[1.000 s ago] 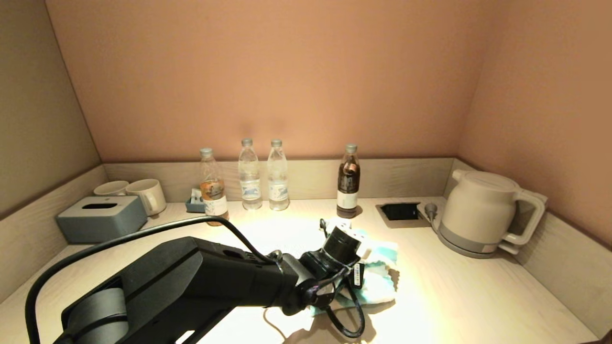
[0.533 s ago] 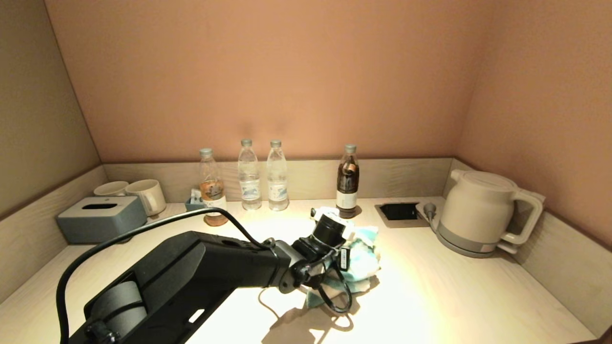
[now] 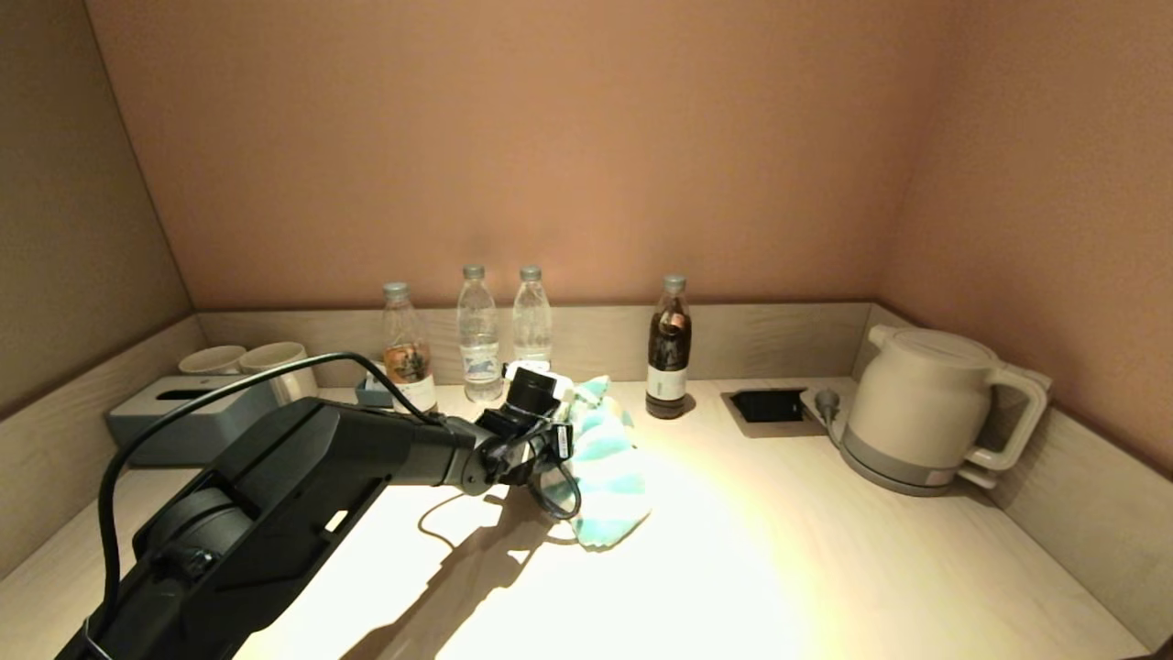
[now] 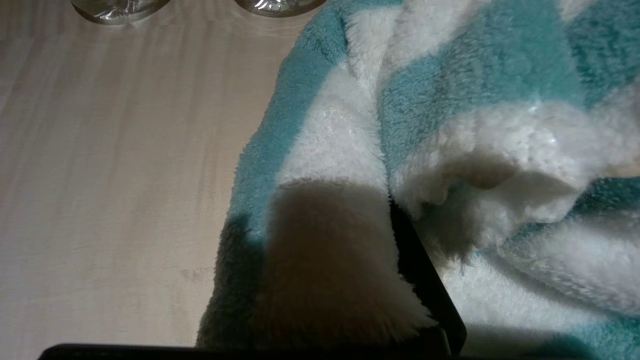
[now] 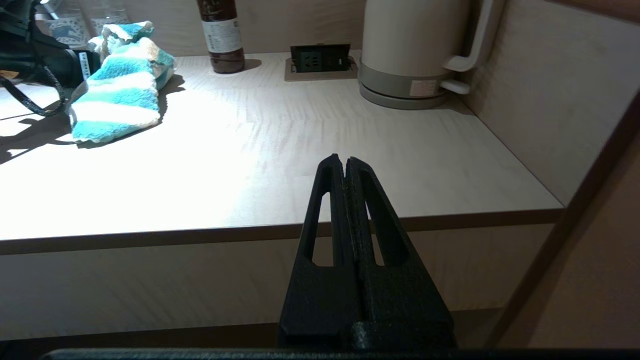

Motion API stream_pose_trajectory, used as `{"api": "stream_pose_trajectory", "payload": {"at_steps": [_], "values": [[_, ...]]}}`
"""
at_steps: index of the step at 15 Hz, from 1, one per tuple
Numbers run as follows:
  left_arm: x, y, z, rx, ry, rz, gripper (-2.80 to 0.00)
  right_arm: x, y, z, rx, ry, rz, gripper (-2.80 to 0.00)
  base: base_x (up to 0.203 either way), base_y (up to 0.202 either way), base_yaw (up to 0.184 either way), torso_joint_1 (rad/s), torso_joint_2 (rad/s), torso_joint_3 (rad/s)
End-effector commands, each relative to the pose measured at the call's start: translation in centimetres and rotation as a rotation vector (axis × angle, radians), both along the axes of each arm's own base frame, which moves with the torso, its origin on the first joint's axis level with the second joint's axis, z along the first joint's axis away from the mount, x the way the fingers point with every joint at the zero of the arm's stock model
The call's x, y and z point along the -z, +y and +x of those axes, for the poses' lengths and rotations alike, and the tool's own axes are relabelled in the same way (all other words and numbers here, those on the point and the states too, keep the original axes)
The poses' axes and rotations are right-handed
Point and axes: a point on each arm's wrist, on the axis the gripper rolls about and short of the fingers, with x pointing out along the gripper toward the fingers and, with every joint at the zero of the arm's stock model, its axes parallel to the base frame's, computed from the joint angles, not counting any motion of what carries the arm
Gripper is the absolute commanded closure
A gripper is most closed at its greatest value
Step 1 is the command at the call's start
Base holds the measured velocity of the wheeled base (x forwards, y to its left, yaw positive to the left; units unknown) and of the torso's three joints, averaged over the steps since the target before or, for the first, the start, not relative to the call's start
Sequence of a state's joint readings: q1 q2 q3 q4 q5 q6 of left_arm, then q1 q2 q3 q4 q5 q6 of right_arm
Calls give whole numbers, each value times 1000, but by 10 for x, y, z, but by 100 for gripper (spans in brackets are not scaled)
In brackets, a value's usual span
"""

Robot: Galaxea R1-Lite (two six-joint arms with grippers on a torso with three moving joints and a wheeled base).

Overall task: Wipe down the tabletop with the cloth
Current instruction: Sweep the stains on the table

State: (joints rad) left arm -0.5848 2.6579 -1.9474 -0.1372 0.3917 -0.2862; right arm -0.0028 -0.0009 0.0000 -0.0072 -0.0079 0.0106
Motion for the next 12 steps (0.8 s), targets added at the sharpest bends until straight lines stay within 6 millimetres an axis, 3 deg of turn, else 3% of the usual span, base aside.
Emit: {"api": "stream_pose_trajectory", "payload": {"at_steps": [1,3,5,8,10,12], "values": [[-5,26,16,-59,-14,-10,0,0,0,0,0,0,0,0,0,0,0,0,0,0],[-6,28,17,-63,-18,-13,0,0,0,0,1,0,0,0,0,0,0,0,0,0],[-17,48,27,-109,-43,-30,0,0,0,0,0,0,0,0,0,0,0,0,0,0],[-22,51,27,-118,-50,-36,0,0,0,0,0,0,0,0,0,0,0,0,0,0],[-21,42,21,-103,-41,-34,0,0,0,0,2,0,0,0,0,0,0,0,0,0],[-13,13,3,-43,-25,-23,0,0,0,0,0,0,0,0,0,0,0,0,0,0]]}}
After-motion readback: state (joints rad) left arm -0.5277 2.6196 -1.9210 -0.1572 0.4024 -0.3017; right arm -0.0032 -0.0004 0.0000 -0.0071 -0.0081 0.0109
